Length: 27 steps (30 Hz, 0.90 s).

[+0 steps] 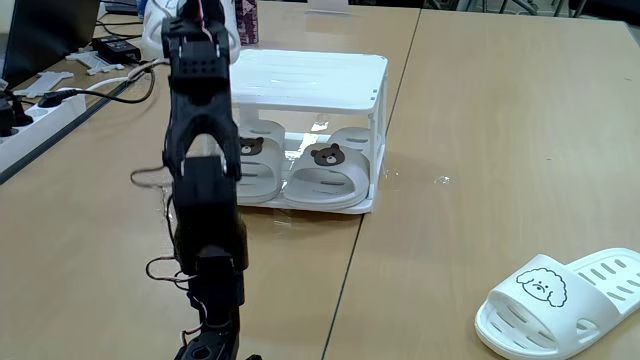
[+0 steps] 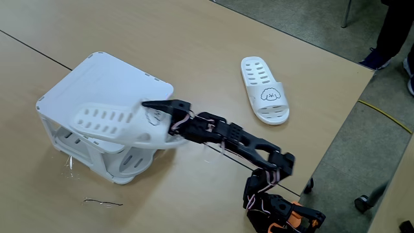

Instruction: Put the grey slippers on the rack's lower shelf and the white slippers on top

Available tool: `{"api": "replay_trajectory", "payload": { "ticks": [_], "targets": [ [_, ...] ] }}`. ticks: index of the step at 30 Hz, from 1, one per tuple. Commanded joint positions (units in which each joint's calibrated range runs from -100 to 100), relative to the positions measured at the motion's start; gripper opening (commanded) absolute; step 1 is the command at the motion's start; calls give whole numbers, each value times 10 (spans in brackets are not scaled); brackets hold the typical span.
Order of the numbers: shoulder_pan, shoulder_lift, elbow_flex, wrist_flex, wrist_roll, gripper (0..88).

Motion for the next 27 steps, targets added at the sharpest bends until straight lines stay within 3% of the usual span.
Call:
{"api": "replay_trajectory", "payload": {
  "ticks": [1,15,23,27],
  "targets": [
    [4,108,-181,-7,4,7],
    [79,591,-705,-8,4,7],
    [92,741,-856,-8,4,15],
    [105,745,-851,-8,4,227]
  ]
}}
